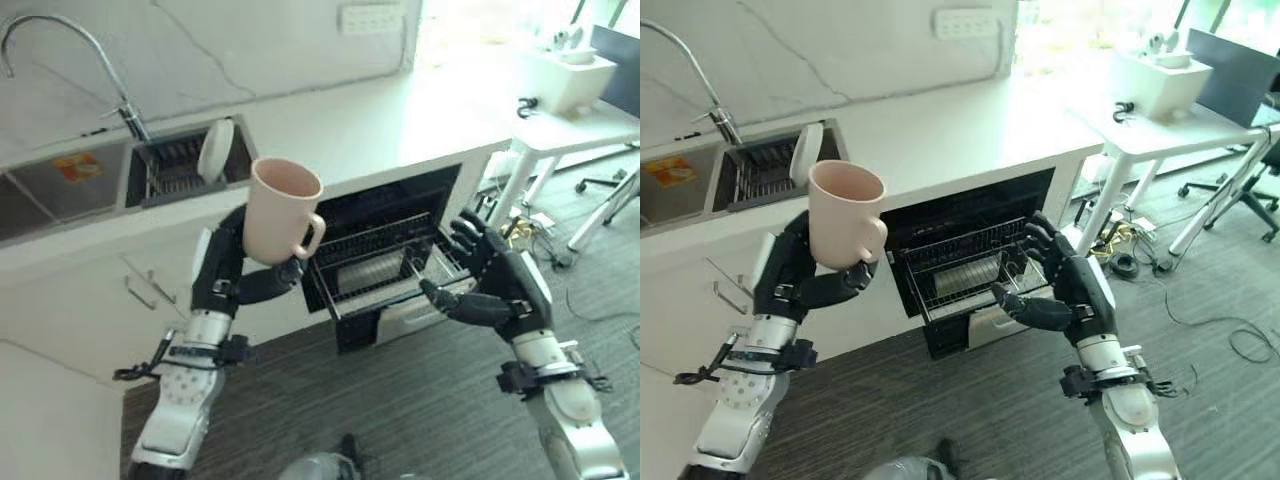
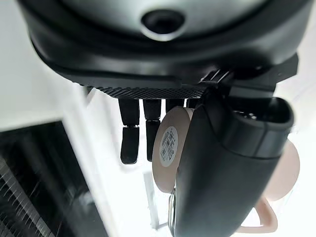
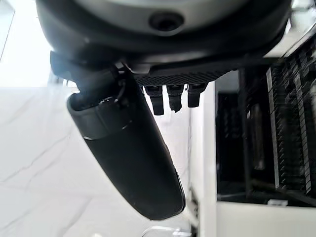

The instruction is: Place the dishes in the dishwasher.

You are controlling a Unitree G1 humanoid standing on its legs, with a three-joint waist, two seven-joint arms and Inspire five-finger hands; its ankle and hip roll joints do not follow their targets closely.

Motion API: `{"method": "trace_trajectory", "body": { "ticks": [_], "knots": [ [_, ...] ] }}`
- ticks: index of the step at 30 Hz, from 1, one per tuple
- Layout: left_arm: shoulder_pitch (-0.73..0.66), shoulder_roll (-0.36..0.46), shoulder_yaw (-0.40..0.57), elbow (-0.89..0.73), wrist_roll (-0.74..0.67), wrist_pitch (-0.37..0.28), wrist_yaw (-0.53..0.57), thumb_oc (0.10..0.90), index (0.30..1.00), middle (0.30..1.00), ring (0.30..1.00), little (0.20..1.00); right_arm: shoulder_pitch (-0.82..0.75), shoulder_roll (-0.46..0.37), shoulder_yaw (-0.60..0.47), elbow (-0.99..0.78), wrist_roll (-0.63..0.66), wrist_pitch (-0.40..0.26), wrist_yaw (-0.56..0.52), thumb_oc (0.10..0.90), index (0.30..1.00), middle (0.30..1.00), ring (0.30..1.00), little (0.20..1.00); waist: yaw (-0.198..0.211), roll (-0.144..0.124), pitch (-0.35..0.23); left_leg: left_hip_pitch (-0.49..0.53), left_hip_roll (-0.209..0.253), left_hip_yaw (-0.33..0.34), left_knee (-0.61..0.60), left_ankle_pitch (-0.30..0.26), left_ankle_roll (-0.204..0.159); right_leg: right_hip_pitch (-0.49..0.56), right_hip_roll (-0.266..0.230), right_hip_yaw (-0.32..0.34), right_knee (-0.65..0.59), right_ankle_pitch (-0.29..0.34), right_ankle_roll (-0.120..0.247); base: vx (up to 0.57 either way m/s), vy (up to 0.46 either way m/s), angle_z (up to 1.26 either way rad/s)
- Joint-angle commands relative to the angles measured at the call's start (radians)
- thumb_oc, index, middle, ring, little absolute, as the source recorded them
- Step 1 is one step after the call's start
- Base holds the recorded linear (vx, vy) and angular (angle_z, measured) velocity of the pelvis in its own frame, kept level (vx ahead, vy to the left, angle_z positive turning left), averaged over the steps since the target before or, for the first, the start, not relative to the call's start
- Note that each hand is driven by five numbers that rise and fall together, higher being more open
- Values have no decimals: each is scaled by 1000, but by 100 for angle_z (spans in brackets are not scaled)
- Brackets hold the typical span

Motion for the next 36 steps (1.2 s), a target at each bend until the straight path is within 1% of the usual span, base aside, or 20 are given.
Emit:
{"method": "trace_trajectory", "body": {
  "ticks": [1,3,4,6,8,10,11,15,18,19,22,23,25,27,28,29,30,33,35,36],
  "knots": [
    [-70,19,24,-72,12,-99,27,400,300,300,300,300,-135,3,-56,-65,10,-66,-14,800,900,900,900,900,27,17,-73,63,-12,4,-135,-53,2,-60,-3,-76,-31,141,113,174,124,17],
    [-60,26,37,-68,13,-112,24,400,300,300,300,300,-135,12,-52,-73,5,-54,-15,800,900,900,900,900,33,23,-68,81,3,-1,-135,-62,7,-32,-13,-146,-31,243,147,122,83,10],
    [-55,32,55,-68,15,-122,17,400,300,300,300,300,-129,17,-47,-76,15,-51,-18,800,900,900,900,900,37,36,-51,105,22,-18,-135,-70,14,-78,-40,-185,94,293,177,101,77,-3],
    [-52,40,82,-67,26,-129,9,400,300,300,300,300,-121,30,-48,-68,25,-45,-6,800,900,900,900,900,43,35,-37,125,22,-32,-135,-83,25,-149,-113,-187,200,312,181,86,23,-4],
    [-56,44,92,-77,34,-120,14,400,300,300,300,300,-119,40,-48,-59,37,-46,7,800,900,900,900,900,57,27,-35,136,22,-46,-135,-90,23,-149,-168,-197,131,309,172,100,-134,15],
    [-61,48,92,-85,39,-113,17,400,300,300,300,300,-120,45,-46,-58,49,-48,9,800,900,900,900,900,60,23,-31,143,28,-58,-135,-90,12,-123,-179,-201,32,309,168,126,-343,30],
    [-87,53,62,-103,42,-92,19,400,300,300,300,300,-128,41,-38,-72,63,-36,-10,800,900,900,900,900,51,-14,-20,160,34,-81,-135,-97,-20,-211,-283,-103,-31,274,178,176,-527,37],
    [-118,50,32,-65,64,-114,32,400,300,300,300,300,-160,55,5,-76,27,-18,-24,800,900,900,900,900,36,-41,-21,186,58,-146,-135,-153,-37,-342,-380,54,-31,398,234,274,-547,82],
    [-113,57,54,-73,52,-124,8,400,300,300,300,300,-161,53,-1,-86,39,-8,-11,800,900,900,900,900,40,-49,-20,210,109,-235,-135,-173,-62,-357,-410,111,-31,390,251,322,-668,106],
    [-113,60,58,-77,48,-124,8,400,300,300,300,300,-162,50,-8,-89,48,-4,-2,800,900,900,900,900,40,-51,-21,214,117,-264,-135,-175,-67,-352,-401,121,-31,387,250,273,-766,116],
    [-134,61,70,-104,18,-93,20,400,300,300,300,300,-233,7,-8,-75,75,41,18,800,900,900,900,900,58,-55,-25,196,222,-309,-135,-113,-146,-327,-347,62,-31,300,259,117,-881,80],
    [-140,56,65,-106,24,-92,32,400,300,300,300,300,-259,-6,-4,-75,75,54,12,800,900,900,900,900,55,-56,-26,184,264,-294,-135,-86,-166,-334,-320,45,-31,286,245,-43,-918,44],
    [-152,48,52,-110,15,-101,39,400,300,300,300,300,-259,-8,-6,-89,98,57,-6,800,900,900,900,900,44,-52,-22,126,346,-203,-135,4,-183,-331,-289,-12,-31,256,214,-82,-718,76],
    [-130,25,50,-96,12,-143,-6,400,300,300,300,300,-185,2,-32,-104,98,8,-1,800,900,900,900,900,2,-32,-28,67,472,37,-135,139,-210,-306,-291,-170,-31,229,179,-124,-637,119],
    [-124,21,40,-88,15,-158,-2,400,300,300,300,300,-166,-3,-35,-104,106,-8,-1,800,900,900,900,900,-6,-21,-27,78,468,111,-135,145,-214,-282,-288,-238,-31,210,166,-105,-480,146],
    [-118,24,38,-84,11,-167,4,400,300,300,300,300,-164,-9,-34,-96,104,-17,0,800,900,900,900,900,-5,-15,-25,84,435,122,-135,119,-205,-275,-283,-254,-31,204,163,-46,-402,149],
    [-108,33,42,-82,-4,-169,11,400,300,300,300,300,-168,-16,-32,-79,104,-23,1,800,900,900,900,900,-2,-10,-26,95,372,124,-135,71,-187,-273,-272,-257,-31,198,160,-2,-306,91],
    [-75,33,57,-100,-32,-165,-13,400,300,300,300,300,-167,-6,-26,-72,103,-11,-30,800,900,900,900,900,35,7,-20,103,166,19,-135,-13,-132,-255,-231,-210,-31,175,155,75,-228,-50],
    [-46,24,54,-115,-19,-164,-24,400,300,300,300,300,-177,30,0,-83,67,9,-62,800,900,900,900,900,50,32,-18,107,56,-29,-135,-55,-86,-258,-189,-169,-31,191,160,143,-120,-77],
    [-51,18,46,-114,-15,-156,-31,400,300,300,300,300,-185,52,17,-87,39,18,-87,800,900,900,900,900,48,34,-21,115,42,-20,-135,-71,-71,-261,-180,-169,-31,204,163,141,-93,-37]
  ]
}}
